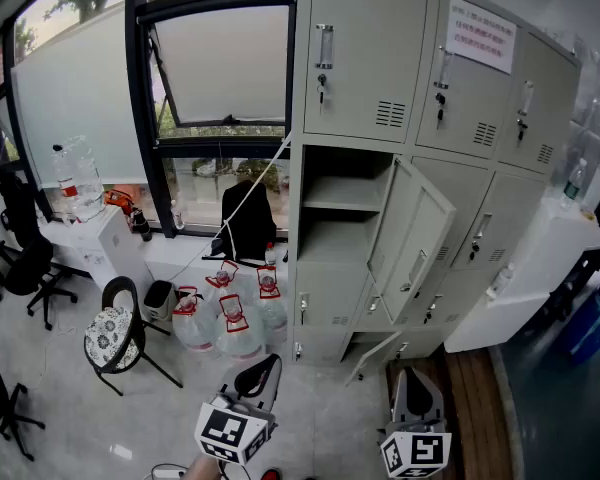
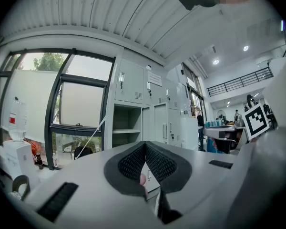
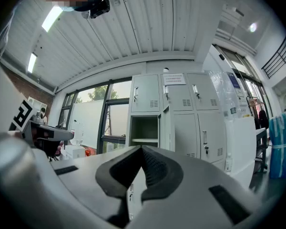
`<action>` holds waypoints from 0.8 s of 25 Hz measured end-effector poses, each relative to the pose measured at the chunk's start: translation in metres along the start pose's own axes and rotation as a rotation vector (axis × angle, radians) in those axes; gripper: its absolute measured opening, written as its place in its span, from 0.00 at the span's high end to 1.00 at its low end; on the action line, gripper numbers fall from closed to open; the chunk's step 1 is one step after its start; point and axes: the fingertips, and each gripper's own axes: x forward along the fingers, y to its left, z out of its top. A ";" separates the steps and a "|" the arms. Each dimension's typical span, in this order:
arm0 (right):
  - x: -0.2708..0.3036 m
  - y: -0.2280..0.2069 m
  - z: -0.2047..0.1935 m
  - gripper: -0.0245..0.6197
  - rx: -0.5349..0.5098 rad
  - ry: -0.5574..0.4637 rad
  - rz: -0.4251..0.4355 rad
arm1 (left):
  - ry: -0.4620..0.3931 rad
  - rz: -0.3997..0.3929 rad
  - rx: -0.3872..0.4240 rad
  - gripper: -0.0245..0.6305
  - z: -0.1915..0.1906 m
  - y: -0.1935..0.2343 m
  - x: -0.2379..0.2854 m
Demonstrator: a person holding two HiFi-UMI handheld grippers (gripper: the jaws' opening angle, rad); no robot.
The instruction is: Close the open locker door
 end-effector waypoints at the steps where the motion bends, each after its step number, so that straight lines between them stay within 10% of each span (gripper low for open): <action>1: 0.000 -0.001 0.000 0.94 0.000 0.000 0.001 | -0.002 0.002 0.004 0.93 0.001 -0.001 0.001; 20: 0.015 -0.032 -0.014 0.94 0.007 0.006 0.085 | 0.011 0.086 0.016 0.93 -0.007 -0.016 0.016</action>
